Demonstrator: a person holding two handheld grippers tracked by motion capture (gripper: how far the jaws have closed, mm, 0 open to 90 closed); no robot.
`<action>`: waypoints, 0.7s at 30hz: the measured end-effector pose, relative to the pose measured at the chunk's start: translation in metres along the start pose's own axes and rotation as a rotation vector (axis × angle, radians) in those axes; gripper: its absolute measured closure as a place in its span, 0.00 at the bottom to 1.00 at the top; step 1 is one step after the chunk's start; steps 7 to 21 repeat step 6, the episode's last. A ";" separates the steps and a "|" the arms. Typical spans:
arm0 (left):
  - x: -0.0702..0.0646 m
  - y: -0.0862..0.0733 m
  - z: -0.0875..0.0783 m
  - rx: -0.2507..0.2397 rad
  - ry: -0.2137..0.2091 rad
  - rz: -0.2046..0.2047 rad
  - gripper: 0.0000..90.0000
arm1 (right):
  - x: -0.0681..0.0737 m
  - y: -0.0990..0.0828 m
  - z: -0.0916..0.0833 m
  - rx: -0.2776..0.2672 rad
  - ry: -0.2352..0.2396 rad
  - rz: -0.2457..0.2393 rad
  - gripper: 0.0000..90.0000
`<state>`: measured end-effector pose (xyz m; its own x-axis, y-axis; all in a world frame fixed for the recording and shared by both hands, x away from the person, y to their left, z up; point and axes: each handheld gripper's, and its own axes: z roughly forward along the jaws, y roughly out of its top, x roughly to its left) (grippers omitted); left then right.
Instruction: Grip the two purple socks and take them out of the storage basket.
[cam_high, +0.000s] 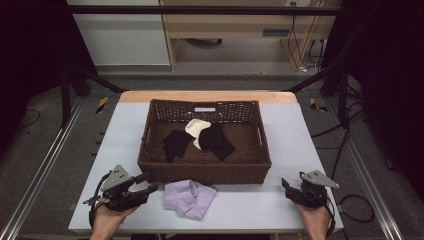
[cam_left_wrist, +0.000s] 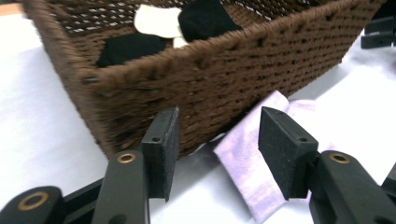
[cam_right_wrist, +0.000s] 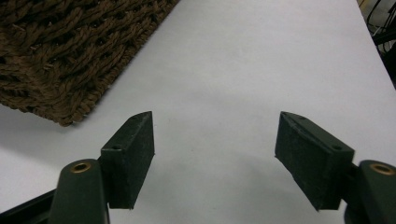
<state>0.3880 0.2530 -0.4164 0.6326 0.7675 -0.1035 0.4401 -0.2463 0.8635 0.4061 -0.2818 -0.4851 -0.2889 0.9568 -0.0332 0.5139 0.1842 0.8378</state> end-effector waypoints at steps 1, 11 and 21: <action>0.002 0.000 -0.002 -0.008 0.005 -0.005 0.51 | 0.000 0.000 0.000 0.000 0.000 0.004 0.30; 0.009 0.003 -0.012 -0.078 0.036 -0.028 0.49 | 0.000 0.000 0.000 0.001 -0.011 0.009 0.28; 0.009 0.003 -0.012 -0.078 0.036 -0.028 0.49 | 0.000 0.000 0.000 0.001 -0.011 0.009 0.28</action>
